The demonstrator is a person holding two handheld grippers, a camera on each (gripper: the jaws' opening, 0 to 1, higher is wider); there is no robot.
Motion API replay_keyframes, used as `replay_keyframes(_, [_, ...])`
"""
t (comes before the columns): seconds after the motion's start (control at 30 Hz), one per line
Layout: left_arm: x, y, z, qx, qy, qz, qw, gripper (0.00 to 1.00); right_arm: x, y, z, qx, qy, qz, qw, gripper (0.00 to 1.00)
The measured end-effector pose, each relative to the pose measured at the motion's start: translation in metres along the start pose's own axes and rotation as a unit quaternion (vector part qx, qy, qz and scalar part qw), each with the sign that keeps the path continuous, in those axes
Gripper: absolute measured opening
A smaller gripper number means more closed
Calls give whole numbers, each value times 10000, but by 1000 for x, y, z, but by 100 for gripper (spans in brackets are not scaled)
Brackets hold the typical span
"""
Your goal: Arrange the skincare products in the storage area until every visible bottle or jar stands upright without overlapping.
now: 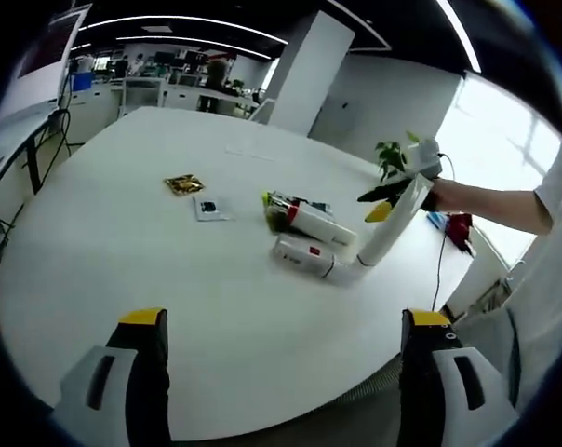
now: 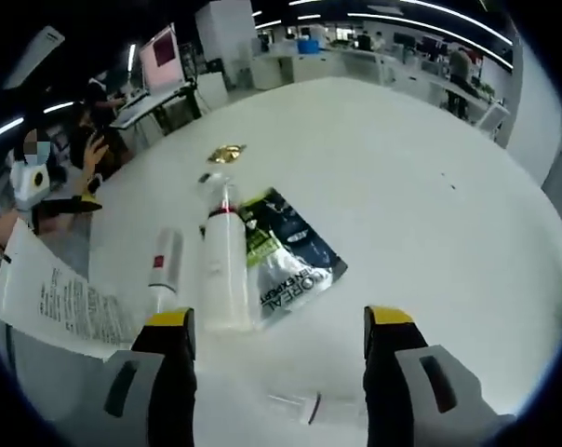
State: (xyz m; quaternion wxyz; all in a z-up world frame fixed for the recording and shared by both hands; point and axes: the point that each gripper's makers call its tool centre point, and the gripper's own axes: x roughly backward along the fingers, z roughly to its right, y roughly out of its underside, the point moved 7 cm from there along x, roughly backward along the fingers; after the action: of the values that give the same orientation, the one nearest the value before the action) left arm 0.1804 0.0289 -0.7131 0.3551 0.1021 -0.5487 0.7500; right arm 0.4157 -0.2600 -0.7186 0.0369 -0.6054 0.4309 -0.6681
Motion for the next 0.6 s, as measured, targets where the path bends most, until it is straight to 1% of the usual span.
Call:
replay_keyframes(0.13, [-2, 1, 0, 24, 20, -40, 10000, 97, -13, -6, -10, 45, -196, -4, 9998, 70])
replay_keyframes(0.4, [-3, 5, -2, 146, -14, -51, 9999, 96, -34, -16, -28, 410, -548, -187, 9975, 64])
replay_keyframes(0.5, [-2, 4, -4, 288, -26, 29, 9996, 96, -39, -20, -34, 540, -676, -225, 9960, 62])
replay_keyframes(0.6, [-1, 1, -7, 328, -44, 86, 9994, 95, -49, -24, -37, 766, -834, -345, 9930, 57])
